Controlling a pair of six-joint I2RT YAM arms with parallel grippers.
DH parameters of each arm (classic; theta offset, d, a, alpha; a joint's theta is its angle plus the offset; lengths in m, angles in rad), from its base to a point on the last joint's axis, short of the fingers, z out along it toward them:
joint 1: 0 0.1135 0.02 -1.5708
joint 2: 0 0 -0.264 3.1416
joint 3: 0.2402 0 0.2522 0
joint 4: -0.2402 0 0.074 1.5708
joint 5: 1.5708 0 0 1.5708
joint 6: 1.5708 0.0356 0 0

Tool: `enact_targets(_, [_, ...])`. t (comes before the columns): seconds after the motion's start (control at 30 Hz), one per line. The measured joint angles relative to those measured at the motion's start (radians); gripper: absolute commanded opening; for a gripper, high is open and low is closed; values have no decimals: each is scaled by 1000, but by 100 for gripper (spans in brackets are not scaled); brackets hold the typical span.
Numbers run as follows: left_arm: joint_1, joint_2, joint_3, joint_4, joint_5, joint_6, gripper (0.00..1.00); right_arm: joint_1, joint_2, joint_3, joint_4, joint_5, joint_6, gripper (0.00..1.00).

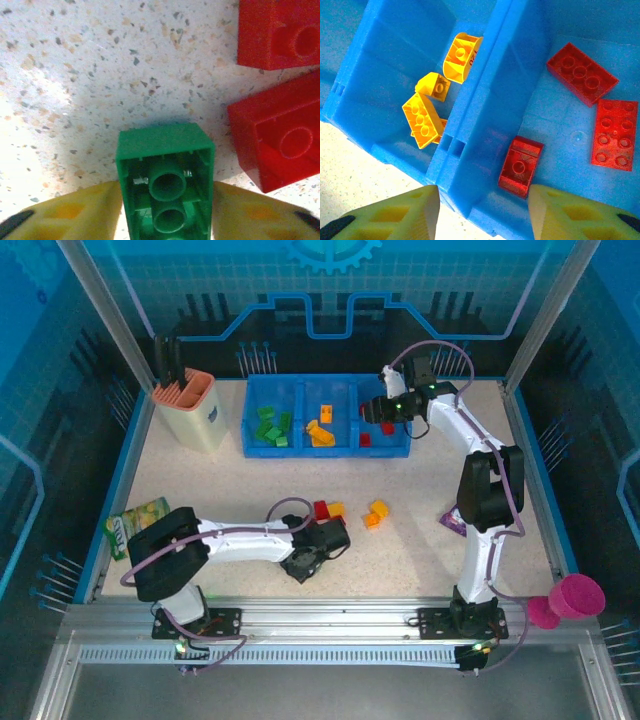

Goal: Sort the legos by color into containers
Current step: Pick up the lego from the middle-left of the table, then place the lego in the container.

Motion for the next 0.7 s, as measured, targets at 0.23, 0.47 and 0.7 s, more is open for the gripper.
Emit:
enact_targets(0.23, [40,-75,-56,32,31,58,19,1,-2,-1,-9,23,-8,52])
enact_targets(0.47, [179,-243,3,-100,6,273,18,37,-53,-48,-24,77,-20,53])
enact_targets(0.7, [433,-364,243,-176,-25,627,18,98,-144,-132,-30,127,-22,53])
